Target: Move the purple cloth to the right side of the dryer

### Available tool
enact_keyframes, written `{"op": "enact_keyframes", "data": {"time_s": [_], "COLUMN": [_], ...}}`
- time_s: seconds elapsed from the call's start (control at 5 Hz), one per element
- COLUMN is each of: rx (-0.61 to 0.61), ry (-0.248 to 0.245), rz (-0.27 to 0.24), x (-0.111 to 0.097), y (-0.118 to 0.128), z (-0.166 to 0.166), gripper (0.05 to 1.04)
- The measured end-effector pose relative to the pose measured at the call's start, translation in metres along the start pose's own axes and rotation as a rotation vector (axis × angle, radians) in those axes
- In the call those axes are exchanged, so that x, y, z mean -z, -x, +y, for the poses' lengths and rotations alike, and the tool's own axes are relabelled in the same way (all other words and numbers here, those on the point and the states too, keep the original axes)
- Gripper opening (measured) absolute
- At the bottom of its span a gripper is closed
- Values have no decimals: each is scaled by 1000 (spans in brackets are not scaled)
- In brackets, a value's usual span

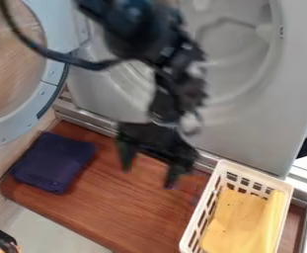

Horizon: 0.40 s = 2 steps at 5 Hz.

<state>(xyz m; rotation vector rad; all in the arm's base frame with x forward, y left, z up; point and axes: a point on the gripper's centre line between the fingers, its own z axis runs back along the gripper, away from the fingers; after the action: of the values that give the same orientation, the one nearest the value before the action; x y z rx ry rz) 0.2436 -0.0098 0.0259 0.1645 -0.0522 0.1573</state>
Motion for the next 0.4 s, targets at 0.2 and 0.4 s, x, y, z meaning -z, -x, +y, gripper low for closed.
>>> {"op": "enact_keyframes", "data": {"time_s": [0.2, 0.4], "rx": [-124, -97], "ry": [22, 25], "rz": [-12, 9], "x": [15, 32], "y": [-11, -18], "z": [49, 57], "gripper": [999, 999]}}
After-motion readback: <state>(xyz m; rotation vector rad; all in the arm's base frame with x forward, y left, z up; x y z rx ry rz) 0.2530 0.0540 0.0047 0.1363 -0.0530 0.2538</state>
